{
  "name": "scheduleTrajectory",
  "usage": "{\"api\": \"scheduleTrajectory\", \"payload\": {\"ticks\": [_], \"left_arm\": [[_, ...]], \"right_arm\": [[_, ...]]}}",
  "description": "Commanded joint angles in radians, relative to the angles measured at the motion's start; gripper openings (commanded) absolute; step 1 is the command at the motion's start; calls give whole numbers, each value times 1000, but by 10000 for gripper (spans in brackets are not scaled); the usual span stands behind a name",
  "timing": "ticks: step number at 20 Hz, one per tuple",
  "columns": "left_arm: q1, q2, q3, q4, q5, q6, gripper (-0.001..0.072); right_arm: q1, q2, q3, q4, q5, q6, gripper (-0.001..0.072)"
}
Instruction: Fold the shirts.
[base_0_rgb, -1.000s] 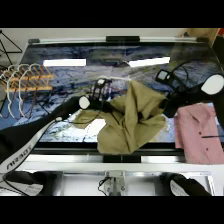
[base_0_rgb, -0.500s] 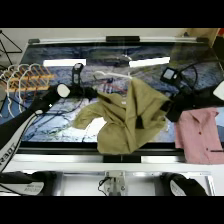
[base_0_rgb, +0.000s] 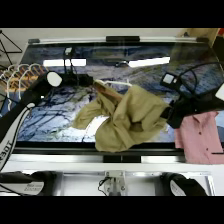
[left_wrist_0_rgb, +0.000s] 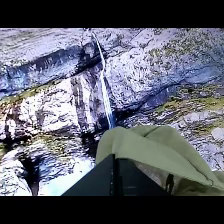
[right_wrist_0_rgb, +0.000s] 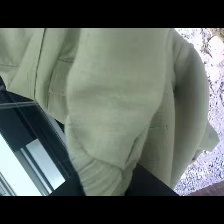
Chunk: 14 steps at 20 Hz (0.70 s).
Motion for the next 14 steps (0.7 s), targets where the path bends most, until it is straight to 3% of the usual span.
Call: {"api": "scheduleTrajectory", "payload": {"ticks": [1,14], "left_arm": [[5,1,41,0,-31,4,49],[7,39,62,169,-175,18,48]], "right_arm": [[1,1,0,-18,6,14,61],[1,1,0,14,-22,18,61]]}}
